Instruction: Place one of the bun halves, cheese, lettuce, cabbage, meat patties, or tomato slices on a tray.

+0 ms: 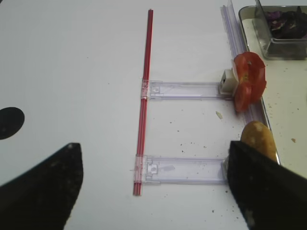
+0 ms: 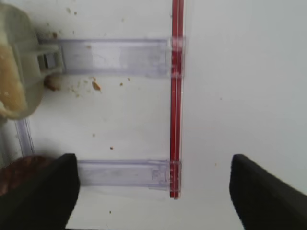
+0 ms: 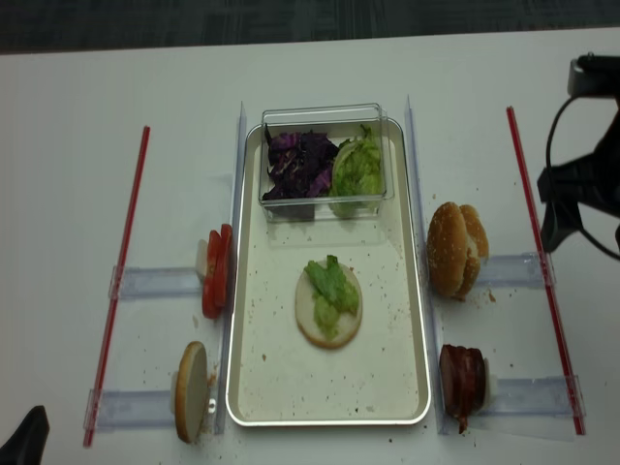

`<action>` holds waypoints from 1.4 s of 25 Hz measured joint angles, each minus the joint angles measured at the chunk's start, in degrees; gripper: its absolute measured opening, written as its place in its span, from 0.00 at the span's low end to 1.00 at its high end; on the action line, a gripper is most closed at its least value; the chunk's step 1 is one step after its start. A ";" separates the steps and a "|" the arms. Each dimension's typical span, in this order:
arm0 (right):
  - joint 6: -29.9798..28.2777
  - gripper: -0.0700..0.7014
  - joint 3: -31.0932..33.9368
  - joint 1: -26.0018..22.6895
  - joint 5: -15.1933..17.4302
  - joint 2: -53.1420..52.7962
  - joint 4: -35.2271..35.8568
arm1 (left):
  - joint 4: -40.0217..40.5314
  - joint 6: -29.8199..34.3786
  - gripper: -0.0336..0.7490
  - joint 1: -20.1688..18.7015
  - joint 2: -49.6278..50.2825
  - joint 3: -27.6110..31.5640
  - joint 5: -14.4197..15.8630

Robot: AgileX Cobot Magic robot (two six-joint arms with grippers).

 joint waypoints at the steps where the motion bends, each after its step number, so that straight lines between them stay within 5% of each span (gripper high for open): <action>1: 0.00 0.93 2.49 0.00 -0.46 -2.00 -0.13 | 0.00 0.00 0.77 0.00 0.00 0.00 0.00; 14: -0.22 0.93 26.15 0.00 -5.08 -31.02 -3.34 | 0.00 0.00 0.76 0.00 0.00 0.00 0.00; 35: 2.32 0.89 28.50 0.00 -2.10 -70.11 -4.47 | 0.00 0.00 0.76 0.00 0.00 0.00 0.00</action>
